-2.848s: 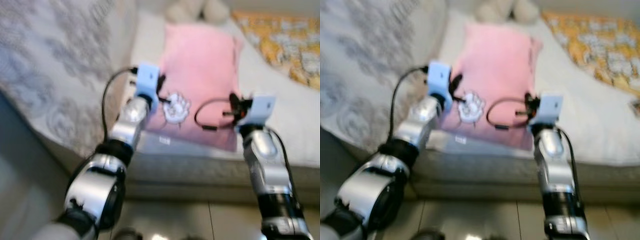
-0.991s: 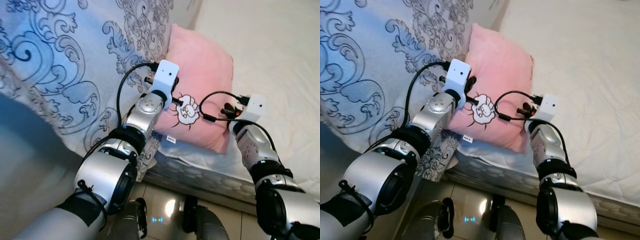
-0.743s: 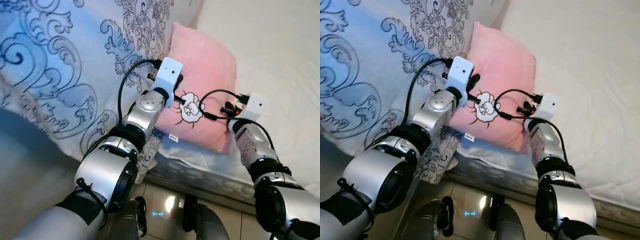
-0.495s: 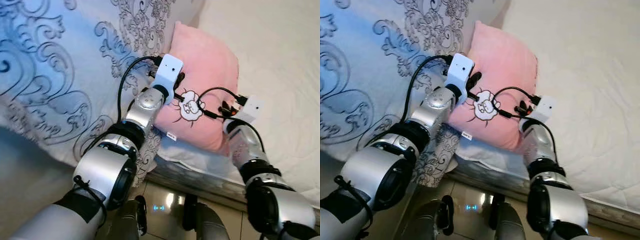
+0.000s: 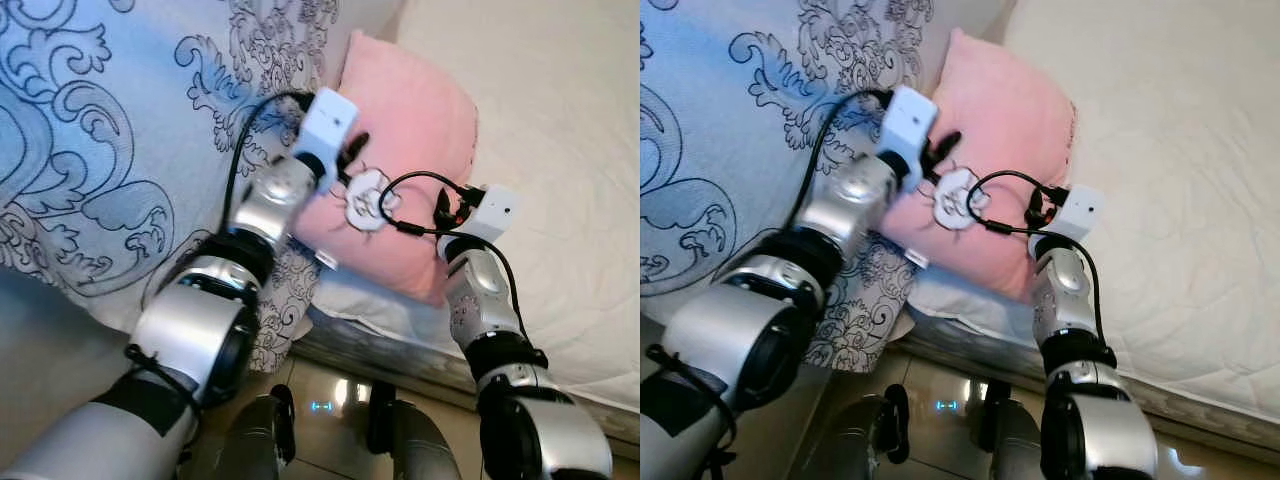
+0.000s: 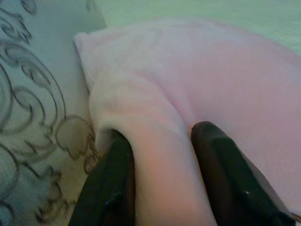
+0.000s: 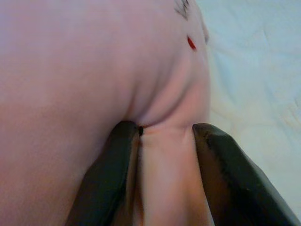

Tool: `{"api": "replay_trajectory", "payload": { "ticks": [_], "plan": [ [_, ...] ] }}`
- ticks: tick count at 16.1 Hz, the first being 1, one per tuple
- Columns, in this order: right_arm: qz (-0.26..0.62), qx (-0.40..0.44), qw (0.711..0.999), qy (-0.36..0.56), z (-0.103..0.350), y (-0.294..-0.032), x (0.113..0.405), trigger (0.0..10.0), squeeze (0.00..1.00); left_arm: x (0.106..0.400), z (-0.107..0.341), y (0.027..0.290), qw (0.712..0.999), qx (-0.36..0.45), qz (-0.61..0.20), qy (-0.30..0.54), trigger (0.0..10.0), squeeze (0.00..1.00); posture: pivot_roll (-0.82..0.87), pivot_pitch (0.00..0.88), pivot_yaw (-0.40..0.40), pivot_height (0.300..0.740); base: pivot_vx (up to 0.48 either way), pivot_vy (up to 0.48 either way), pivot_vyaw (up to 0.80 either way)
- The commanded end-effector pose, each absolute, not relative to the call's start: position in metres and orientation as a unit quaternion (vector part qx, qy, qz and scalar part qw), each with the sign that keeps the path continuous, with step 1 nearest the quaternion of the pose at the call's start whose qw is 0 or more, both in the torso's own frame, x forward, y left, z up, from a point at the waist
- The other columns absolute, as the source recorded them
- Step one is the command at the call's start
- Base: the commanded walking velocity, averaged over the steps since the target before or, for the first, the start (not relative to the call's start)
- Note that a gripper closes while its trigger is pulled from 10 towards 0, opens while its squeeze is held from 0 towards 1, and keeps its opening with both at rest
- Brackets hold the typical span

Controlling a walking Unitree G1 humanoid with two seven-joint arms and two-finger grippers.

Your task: Clean up the room

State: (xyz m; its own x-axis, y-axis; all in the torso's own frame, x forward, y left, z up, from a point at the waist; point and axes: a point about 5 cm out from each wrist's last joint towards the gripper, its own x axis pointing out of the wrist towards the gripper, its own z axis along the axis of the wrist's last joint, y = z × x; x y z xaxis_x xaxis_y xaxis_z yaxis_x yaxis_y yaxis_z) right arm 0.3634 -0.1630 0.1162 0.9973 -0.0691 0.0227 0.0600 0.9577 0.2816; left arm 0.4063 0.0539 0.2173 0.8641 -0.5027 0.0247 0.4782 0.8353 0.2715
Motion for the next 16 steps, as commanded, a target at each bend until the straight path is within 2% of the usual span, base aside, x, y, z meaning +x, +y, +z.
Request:
{"api": "replay_trajectory", "payload": {
  "ticks": [1, 2, 7, 11, 12, 15, 16],
  "plan": [
    [-0.027, 0.131, 0.991, -0.021, 0.116, -0.159, 0.361, 10.0, 1.0, 0.406, 0.216, 0.056, 0.956, 0.13, -0.258, -0.046, 10.0, 1.0, 0.11, 0.297, 0.036, 0.74, 0.0, 0.0, 0.0],
    [-0.044, 0.147, 0.988, -0.023, 0.113, -0.162, 0.357, 10.0, 1.0, 0.407, 0.217, 0.066, 0.958, 0.134, -0.248, -0.05, 10.0, 1.0, 0.12, 0.273, 0.026, 0.74, 0.0, 0.0, 0.0],
    [-0.049, 0.143, 0.988, -0.042, 0.113, -0.15, 0.341, 10.0, 1.0, 0.404, 0.214, 0.082, 0.957, 0.145, -0.247, -0.05, 10.0, 1.0, 0.13, 0.204, 0.019, 0.74, 0.0, 0.0, 0.0],
    [-0.076, 0.131, 0.987, -0.058, 0.116, -0.163, 0.321, 10.0, 1.0, 0.396, 0.214, 0.102, 0.963, 0.135, -0.227, -0.06, 10.0, 1.0, 0.13, 0.133, 0.009, 0.74, 0.0, 0.0, 0.0],
    [-0.078, 0.088, 0.988, -0.098, 0.131, -0.169, 0.301, 10.0, 1.0, 0.385, 0.217, 0.118, 0.97, 0.121, -0.195, -0.079, 10.0, 1.0, 0.13, 0.093, 0.002, 0.74, 0.0, 0.0, 0.0],
    [-0.081, 0.047, 0.989, -0.118, 0.136, -0.177, 0.275, 10.0, 1.0, 0.369, 0.214, 0.125, 0.976, 0.091, -0.172, -0.095, 10.0, 1.0, 0.14, 0.052, -0.01, 0.74, 0.0, 0.0, 0.0],
    [-0.076, 0.004, 0.99, -0.115, 0.136, -0.18, 0.25, 10.0, 1.0, 0.348, 0.196, 0.127, 0.981, 0.058, -0.165, -0.083, 10.0, 1.0, 0.14, 0.014, -0.018, 0.74, 0.0, 0.0, 0.0]
  ]
}}
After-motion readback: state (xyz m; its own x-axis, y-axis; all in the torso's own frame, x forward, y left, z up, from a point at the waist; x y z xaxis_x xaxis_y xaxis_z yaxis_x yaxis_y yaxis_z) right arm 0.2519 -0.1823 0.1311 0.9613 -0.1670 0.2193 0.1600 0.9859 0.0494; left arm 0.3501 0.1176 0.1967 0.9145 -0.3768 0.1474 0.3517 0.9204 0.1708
